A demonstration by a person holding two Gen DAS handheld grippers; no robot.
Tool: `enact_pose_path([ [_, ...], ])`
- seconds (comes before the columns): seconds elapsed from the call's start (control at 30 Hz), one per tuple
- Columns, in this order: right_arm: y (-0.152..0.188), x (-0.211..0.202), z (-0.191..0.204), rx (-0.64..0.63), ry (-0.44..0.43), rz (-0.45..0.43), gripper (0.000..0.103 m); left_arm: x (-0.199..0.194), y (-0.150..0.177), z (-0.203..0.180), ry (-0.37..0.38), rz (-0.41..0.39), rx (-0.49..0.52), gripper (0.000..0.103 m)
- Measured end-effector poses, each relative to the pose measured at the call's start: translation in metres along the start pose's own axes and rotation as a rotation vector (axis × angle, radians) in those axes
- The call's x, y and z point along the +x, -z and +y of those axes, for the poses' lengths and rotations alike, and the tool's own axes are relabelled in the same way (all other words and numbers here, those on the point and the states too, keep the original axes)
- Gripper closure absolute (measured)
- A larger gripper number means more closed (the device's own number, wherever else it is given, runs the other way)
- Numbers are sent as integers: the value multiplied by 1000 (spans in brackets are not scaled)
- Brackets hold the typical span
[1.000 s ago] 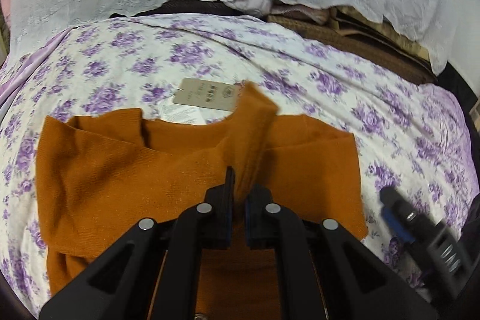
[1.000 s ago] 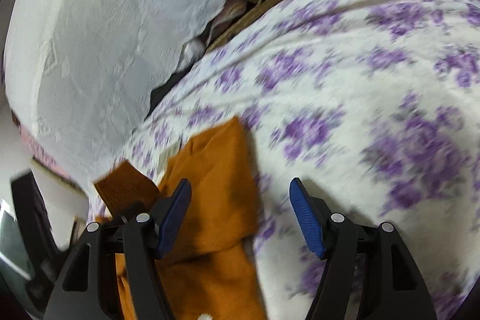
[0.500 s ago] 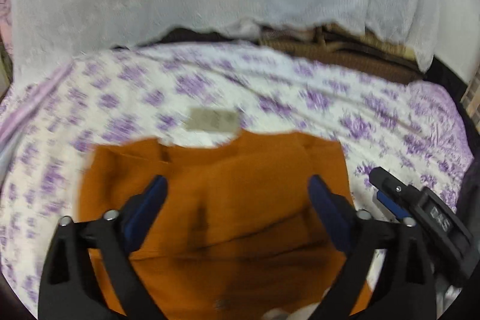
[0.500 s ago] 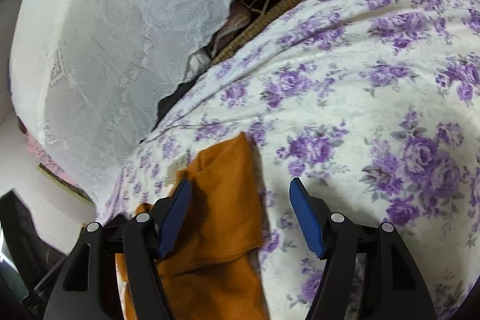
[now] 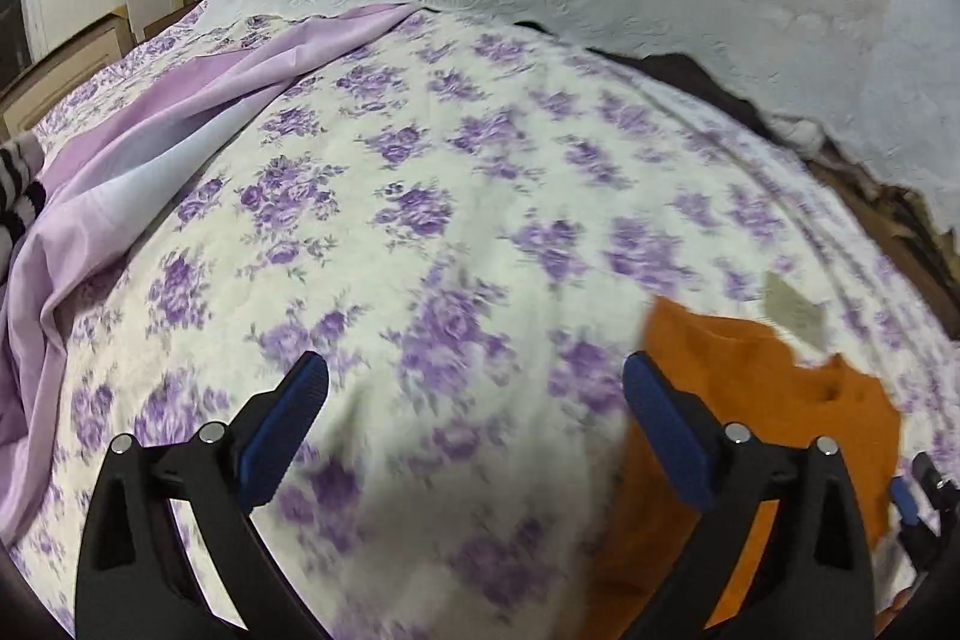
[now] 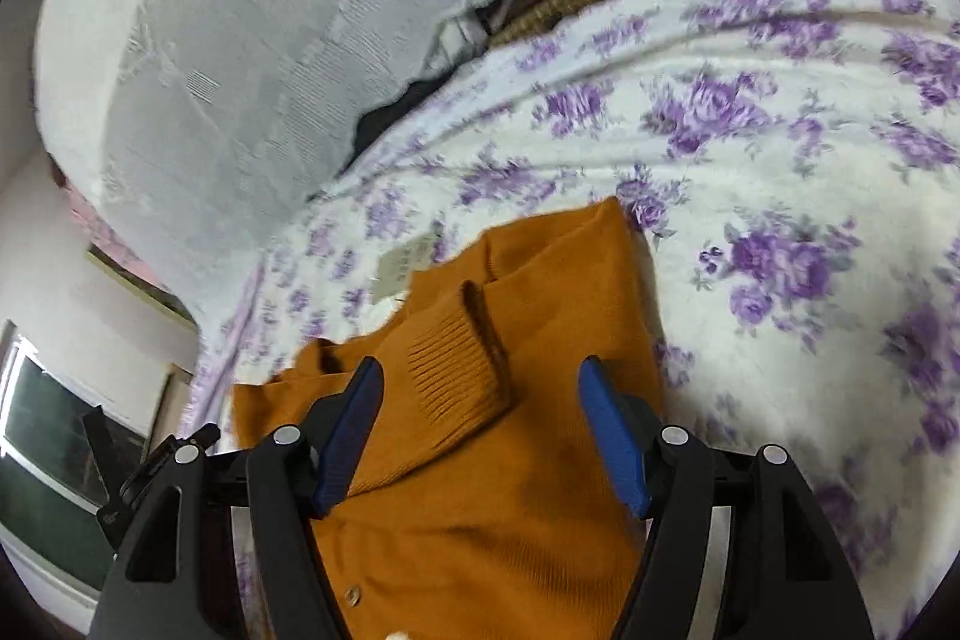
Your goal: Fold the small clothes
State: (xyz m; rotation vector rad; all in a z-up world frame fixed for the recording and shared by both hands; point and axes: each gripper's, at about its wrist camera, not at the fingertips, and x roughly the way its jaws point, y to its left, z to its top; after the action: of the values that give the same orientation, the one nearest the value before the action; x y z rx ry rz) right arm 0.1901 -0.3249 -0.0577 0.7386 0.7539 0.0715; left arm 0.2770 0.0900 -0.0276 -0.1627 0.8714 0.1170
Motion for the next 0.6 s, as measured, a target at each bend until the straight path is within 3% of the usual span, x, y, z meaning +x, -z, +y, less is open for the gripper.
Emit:
enact_pose_path([
  [0.2,-1,32,13,-95,78,8,35,28,-1,-26,9,14,77,7],
  [0.23,0,32,15,-119,74,6,53,33,-1,-32,6,13,88,7],
  [0.27,2,33,18,-145,59,9,78,38,-1,-36,-21,8,99,7],
  [0.3,4,33,22,-171,46,15,87,43,-1,-39,-56,6,111,7],
  [0.33,5,30,23,-181,34,12,96,54,1,-42,-137,16,130,7],
  [0.37,5,26,25,-188,20,0,97,65,4,-41,-192,42,135,6],
  [0.43,5,9,30,-222,31,-51,98,76,5,-34,-199,78,116,5],
  [0.5,6,0,25,-230,97,-79,98,71,5,-33,-218,54,115,6],
  [0.6,8,14,5,-193,188,-21,98,70,7,-36,-238,43,130,5],
])
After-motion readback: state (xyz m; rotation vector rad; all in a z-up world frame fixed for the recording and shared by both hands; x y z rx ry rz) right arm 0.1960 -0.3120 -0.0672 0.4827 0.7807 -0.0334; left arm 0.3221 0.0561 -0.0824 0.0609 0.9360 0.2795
